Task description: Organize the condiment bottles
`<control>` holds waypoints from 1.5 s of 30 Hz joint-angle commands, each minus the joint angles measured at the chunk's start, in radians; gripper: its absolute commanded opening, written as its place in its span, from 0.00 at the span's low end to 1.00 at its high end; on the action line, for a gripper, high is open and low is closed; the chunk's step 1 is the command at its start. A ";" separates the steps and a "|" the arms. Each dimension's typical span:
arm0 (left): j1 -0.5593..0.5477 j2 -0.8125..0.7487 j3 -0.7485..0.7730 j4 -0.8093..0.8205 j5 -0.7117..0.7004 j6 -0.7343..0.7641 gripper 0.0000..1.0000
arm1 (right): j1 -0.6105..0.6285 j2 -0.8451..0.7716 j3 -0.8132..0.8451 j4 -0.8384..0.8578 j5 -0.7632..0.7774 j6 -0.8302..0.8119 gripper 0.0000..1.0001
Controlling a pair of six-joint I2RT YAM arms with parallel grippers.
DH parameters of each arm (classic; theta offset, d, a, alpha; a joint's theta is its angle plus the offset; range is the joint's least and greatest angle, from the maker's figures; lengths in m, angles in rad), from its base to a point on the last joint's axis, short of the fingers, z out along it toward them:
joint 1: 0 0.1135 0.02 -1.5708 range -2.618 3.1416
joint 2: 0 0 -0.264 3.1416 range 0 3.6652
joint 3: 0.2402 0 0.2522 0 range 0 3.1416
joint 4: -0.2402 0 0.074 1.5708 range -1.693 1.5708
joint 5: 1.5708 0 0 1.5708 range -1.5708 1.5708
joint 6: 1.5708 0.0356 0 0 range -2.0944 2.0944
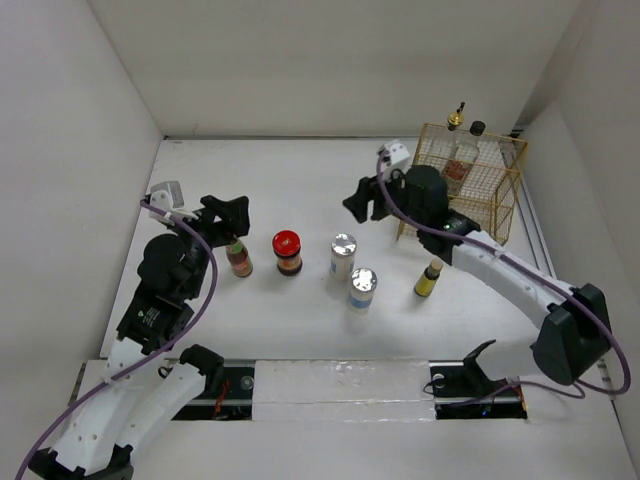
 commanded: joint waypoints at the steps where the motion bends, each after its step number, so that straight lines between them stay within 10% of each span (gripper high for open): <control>1: 0.000 -0.009 0.017 -0.007 -0.118 -0.068 0.74 | 0.144 0.055 0.113 -0.024 -0.129 -0.076 0.72; 9: 0.000 -0.121 0.007 -0.036 -0.285 -0.129 0.75 | 0.363 0.418 0.432 -0.013 -0.197 -0.210 0.76; 27: 0.000 -0.207 -0.015 -0.025 -0.327 -0.129 0.74 | 0.433 0.848 0.841 -0.012 -0.312 -0.153 0.76; 31: 0.000 -0.207 -0.015 -0.016 -0.327 -0.120 0.72 | 0.433 0.868 0.851 0.048 -0.312 -0.106 0.66; 33: 0.000 -0.207 -0.015 -0.016 -0.327 -0.120 0.72 | 0.433 0.868 0.842 0.088 -0.312 -0.083 0.35; 36: 0.000 -0.207 -0.015 -0.016 -0.316 -0.111 0.72 | 0.433 0.859 0.842 0.106 -0.298 -0.064 0.17; 45: 0.000 -0.239 -0.015 -0.028 -0.357 -0.111 0.71 | 0.332 0.561 0.672 0.332 -0.263 0.009 0.16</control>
